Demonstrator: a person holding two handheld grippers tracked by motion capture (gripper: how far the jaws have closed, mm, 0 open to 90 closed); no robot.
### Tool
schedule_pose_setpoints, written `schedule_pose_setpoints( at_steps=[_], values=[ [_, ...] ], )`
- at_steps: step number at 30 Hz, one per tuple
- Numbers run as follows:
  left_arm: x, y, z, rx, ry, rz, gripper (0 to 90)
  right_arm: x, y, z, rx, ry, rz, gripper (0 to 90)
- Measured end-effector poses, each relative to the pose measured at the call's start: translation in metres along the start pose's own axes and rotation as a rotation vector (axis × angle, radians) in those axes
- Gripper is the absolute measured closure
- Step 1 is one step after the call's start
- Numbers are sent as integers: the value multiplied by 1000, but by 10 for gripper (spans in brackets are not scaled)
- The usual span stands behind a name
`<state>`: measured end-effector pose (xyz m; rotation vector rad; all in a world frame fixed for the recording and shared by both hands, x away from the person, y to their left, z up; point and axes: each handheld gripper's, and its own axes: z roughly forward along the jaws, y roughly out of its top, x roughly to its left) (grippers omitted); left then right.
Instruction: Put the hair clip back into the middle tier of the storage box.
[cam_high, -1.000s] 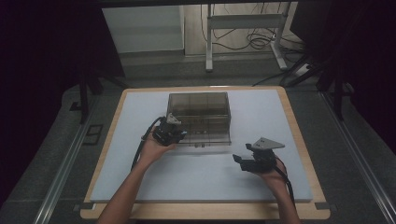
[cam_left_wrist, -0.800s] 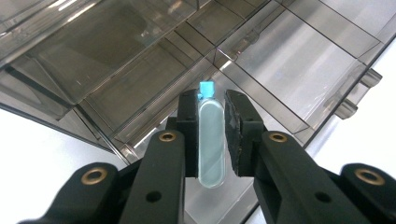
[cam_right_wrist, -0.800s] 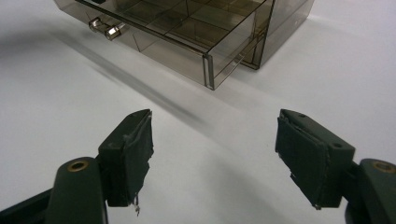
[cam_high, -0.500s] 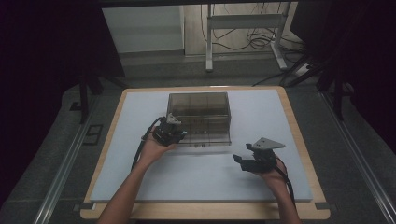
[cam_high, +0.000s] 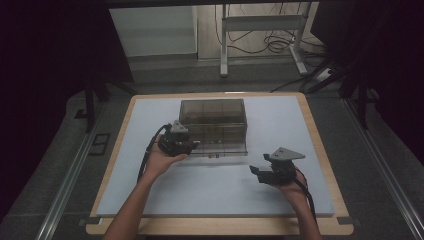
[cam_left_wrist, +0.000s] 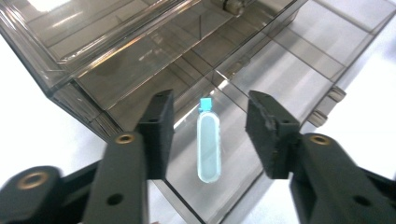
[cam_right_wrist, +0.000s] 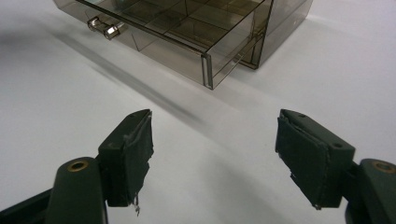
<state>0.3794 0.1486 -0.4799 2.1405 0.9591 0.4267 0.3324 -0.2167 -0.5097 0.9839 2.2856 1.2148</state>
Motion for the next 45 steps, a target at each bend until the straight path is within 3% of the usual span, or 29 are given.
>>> schedule_pose_setpoints(
  at_steps=[8,21,45],
  values=[
    [-1,-10,-11,-25,0,2,412,1,0,0,-1,-1,0,266],
    [-6,-35,-24,-39,-4,-20,389,2,1,1,-2,4,-2,266],
    [-6,-82,-35,-12,48,-76,373,6,1,4,-3,15,-2,269]
  ],
)
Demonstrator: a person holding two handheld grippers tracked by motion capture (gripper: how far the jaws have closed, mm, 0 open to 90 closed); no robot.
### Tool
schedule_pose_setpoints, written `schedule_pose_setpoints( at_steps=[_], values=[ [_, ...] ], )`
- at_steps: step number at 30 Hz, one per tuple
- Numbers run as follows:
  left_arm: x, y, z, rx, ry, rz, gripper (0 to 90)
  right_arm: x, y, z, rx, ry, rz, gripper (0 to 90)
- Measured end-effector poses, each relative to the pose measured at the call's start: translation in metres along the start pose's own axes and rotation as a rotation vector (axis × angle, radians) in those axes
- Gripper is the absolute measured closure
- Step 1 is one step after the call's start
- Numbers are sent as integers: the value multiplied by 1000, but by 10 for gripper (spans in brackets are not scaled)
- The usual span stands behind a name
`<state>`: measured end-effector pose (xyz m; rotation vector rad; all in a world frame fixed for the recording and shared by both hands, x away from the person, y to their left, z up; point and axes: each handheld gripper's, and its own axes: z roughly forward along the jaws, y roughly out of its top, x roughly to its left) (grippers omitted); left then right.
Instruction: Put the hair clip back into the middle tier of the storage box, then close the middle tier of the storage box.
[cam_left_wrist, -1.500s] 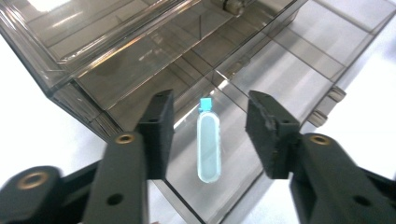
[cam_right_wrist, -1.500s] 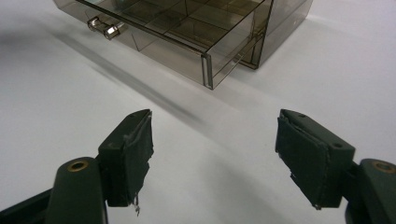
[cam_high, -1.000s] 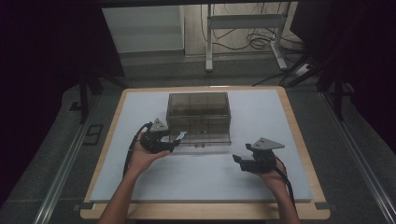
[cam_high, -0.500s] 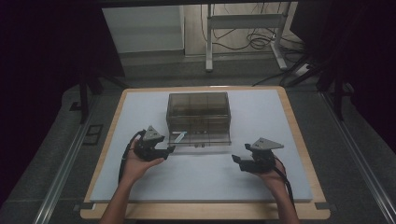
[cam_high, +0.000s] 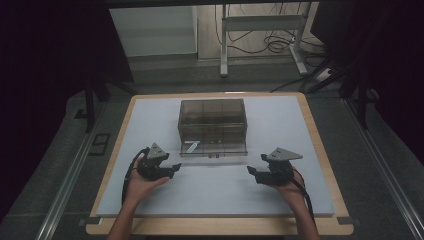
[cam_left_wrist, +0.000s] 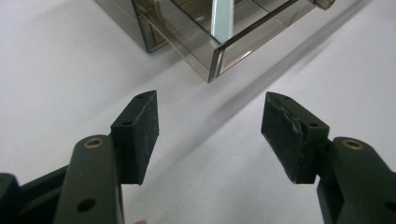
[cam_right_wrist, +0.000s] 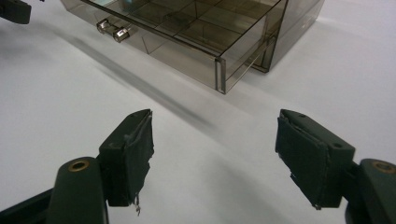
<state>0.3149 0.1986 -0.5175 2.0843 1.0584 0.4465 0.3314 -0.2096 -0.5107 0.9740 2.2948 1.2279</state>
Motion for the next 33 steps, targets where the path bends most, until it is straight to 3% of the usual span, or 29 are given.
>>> schedule_pose_setpoints(
  at_steps=[15,19,26,33],
  values=[
    [2,-9,-2,5,5,-26,329,13,5,4,-18,-7,-23,271],
    [3,-9,-2,4,4,-27,319,18,8,8,-17,11,-30,273],
    [5,-10,-4,2,-1,-34,314,29,10,17,-3,55,-47,356],
    [3,-11,-4,3,-9,-30,310,38,12,27,6,93,-62,505]
  ],
)
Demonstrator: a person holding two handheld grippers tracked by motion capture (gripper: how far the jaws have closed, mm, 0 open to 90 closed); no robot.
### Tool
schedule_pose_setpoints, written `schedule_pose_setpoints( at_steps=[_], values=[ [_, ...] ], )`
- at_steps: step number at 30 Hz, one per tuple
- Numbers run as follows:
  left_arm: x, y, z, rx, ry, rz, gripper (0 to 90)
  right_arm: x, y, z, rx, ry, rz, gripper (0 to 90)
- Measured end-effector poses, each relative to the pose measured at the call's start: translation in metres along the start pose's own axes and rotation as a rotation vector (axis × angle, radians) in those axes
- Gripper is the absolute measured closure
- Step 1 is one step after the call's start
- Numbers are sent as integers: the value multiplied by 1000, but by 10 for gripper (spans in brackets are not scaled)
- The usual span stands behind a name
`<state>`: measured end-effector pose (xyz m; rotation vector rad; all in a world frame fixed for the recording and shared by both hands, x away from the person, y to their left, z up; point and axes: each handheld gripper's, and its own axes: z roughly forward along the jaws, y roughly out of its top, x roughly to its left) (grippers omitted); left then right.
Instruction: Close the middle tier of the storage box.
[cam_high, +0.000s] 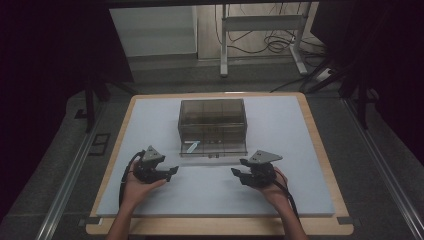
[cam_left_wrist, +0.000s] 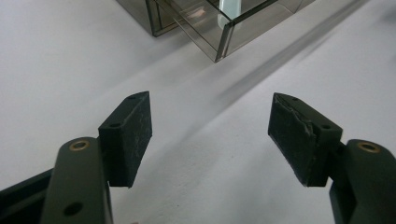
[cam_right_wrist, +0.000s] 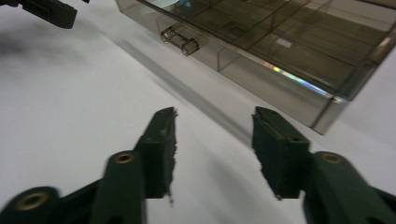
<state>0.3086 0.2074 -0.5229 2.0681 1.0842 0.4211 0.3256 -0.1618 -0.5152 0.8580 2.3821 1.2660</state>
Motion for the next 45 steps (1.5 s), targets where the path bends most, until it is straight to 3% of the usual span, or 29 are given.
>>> schedule_pose_setpoints(
  at_steps=[8,14,25,32,45],
  values=[
    [-2,0,1,-2,-3,5,308,8,3,15,30,40,-33,756],
    [-2,0,1,3,-5,5,307,12,7,24,35,62,-46,848],
    [-5,1,3,3,-13,12,309,18,13,39,48,80,-60,879],
    [-10,2,6,14,-28,35,308,16,19,44,50,55,-67,879],
    [-2,2,4,-13,-73,8,309,8,26,52,61,16,-55,879]
  ],
)
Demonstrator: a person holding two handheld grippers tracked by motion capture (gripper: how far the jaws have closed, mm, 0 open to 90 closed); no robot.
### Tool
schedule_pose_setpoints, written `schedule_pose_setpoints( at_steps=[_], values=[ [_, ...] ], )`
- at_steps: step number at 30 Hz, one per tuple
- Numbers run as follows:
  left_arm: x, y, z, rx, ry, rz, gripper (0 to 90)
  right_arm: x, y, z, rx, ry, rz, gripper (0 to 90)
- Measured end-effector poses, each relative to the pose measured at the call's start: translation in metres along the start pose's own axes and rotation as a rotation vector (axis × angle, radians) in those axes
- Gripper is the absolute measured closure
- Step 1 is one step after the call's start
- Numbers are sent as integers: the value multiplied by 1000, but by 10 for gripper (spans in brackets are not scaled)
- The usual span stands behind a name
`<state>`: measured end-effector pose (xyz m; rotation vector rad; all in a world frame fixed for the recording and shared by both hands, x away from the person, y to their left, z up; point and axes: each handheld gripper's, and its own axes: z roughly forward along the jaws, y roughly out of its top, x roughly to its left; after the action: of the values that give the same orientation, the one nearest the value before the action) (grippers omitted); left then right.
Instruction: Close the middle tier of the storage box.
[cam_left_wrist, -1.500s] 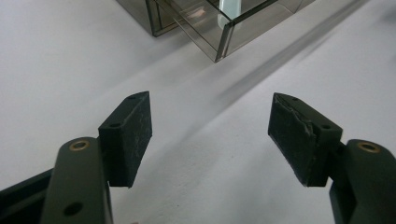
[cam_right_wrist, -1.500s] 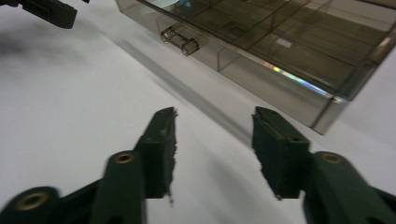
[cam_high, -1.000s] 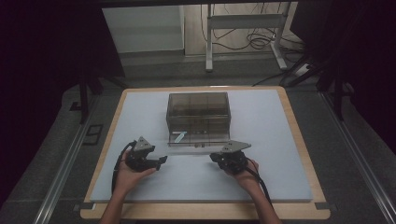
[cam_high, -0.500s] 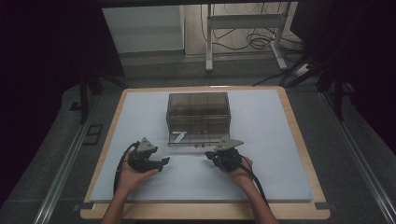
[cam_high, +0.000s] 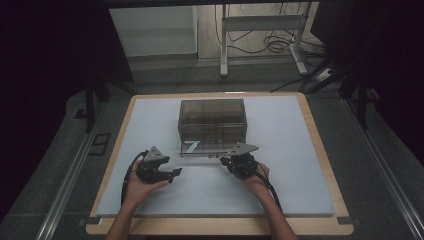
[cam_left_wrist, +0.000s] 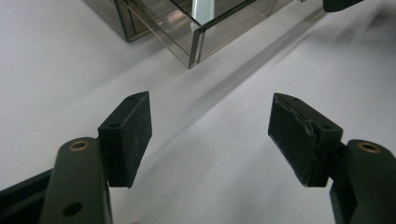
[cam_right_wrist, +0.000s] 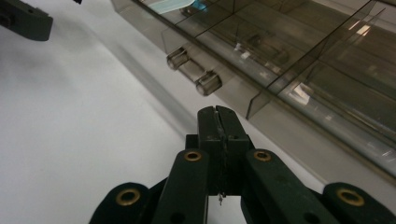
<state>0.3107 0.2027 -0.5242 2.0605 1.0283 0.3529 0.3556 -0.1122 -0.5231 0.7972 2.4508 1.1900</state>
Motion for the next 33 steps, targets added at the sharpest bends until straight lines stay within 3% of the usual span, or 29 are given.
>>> schedule_pose_setpoints(
  at_steps=[12,33],
  values=[
    [-3,0,2,-8,-26,17,310,-1,3,1,22,-43,4,879],
    [-6,-2,-5,-9,1,22,296,-4,8,-2,13,-46,-10,879]
  ],
)
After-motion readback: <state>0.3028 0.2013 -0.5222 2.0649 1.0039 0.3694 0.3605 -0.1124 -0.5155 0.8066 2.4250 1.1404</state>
